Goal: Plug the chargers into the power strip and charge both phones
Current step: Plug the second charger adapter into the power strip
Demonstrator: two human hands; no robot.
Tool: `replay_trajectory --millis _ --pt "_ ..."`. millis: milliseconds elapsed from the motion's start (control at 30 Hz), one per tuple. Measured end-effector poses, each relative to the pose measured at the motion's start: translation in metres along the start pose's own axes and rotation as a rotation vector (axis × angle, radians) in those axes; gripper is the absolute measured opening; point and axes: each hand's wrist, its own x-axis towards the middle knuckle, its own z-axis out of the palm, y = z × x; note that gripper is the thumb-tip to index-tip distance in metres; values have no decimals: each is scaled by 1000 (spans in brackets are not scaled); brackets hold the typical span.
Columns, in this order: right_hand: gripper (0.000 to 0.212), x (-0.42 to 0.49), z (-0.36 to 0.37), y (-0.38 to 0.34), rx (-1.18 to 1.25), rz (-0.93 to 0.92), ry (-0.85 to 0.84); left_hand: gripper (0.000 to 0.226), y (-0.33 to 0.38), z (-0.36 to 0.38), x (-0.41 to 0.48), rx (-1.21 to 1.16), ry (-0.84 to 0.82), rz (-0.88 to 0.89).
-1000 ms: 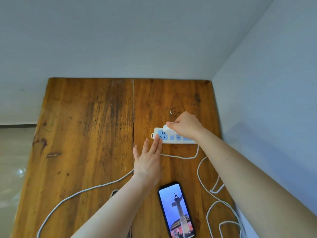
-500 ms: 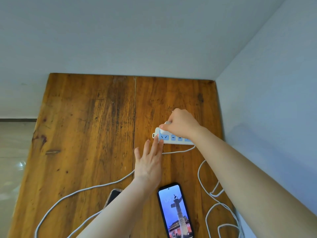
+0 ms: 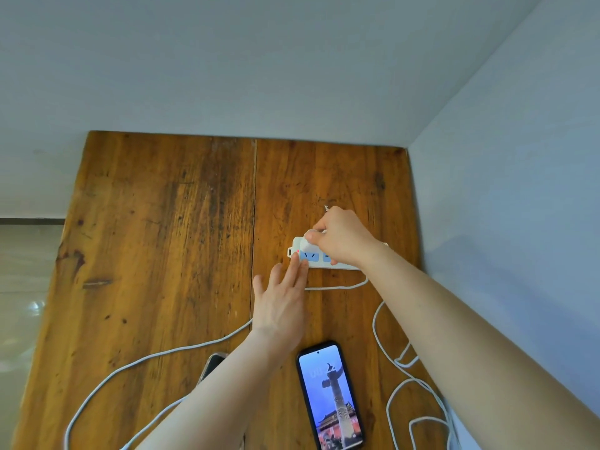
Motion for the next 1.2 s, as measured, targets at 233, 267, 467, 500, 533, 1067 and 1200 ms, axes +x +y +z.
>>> replay_trajectory --millis 233,267,467,500,533,1067,1200 --pt "23 3 19 -5 -69 -12 40 77 -3 3 0 10 -2 21" --pt "23 4 19 -5 -62 -9 42 78 -4 4 0 12 -3 24" --pt "34 -1 22 -3 -28 1 49 79 -6 7 1 39 -17 43" --pt "33 0 22 -3 -31 7 55 79 -6 6 1 46 -21 48" --pt "32 0 22 -4 -38 13 61 79 -5 4 2 54 -24 53" --pt "34 -81 39 -15 -291 -227 347 74 -36 -2 -63 -45 67 -68" --pt "33 -129 76 -18 -157 -189 209 65 -61 5 -111 -127 90 -178"
